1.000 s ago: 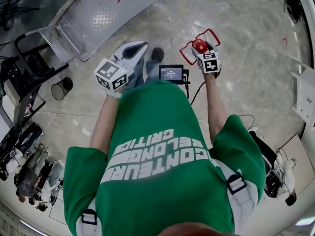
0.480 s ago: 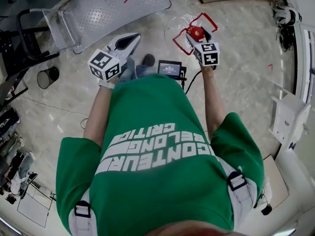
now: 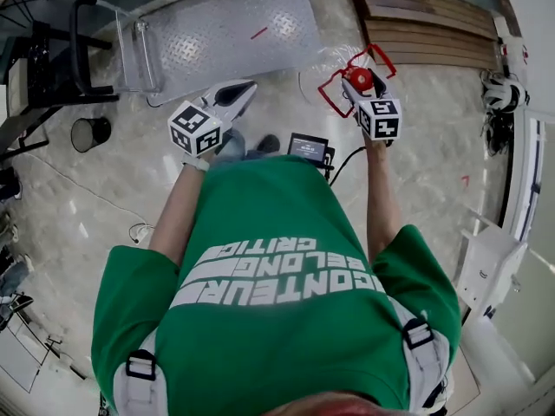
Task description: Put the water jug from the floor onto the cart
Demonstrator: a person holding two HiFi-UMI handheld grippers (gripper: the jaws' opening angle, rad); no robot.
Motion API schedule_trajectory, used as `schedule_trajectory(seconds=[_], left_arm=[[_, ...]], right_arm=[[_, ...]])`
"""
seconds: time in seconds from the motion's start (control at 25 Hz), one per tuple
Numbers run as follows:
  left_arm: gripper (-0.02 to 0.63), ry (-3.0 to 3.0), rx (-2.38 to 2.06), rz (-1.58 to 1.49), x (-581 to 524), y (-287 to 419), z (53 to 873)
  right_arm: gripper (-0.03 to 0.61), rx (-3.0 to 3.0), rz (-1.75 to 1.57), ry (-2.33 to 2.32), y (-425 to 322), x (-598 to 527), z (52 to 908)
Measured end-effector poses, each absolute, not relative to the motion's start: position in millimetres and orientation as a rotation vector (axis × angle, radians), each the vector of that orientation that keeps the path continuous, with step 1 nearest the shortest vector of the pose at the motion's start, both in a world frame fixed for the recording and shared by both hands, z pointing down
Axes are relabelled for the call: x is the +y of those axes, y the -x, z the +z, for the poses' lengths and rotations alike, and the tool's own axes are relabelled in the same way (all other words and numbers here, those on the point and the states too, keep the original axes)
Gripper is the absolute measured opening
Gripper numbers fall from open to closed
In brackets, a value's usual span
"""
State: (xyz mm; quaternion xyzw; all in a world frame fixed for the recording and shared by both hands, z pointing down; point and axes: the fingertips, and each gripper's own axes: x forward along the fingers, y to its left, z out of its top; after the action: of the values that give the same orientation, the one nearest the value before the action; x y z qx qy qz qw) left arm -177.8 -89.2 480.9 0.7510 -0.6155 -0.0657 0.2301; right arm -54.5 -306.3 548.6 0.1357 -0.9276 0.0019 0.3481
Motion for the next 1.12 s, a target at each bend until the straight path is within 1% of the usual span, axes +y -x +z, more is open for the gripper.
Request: schedule_trajectory(seconds=[0.4, 0.68, 0.92, 1.12], left_arm=[[0.009, -2.024, -1.737, -0.212, -57.4, 278.8, 479.8], [0.009, -2.003, -1.751, -0.227, -34.6, 321.1, 480.2], [0.009, -1.937, -1.805, -0.251, -0.1, 393.5, 496.9], [0.009, -1.894, -1.849, -0.267, 5.0, 421.3, 497.1]], right_arm=[[0.298, -2.395, -0.057, -0.261, 164.1, -293.8, 532.2], [0.298, -2.365, -0.066, -0.213, 200.8, -284.0, 530.5], [0.298, -2.352, -0.069, -0.174, 270.2, -267.1, 546.8], [0.298, -2.316, -0.079, -0.097, 309.1, -257.0, 571.1]])
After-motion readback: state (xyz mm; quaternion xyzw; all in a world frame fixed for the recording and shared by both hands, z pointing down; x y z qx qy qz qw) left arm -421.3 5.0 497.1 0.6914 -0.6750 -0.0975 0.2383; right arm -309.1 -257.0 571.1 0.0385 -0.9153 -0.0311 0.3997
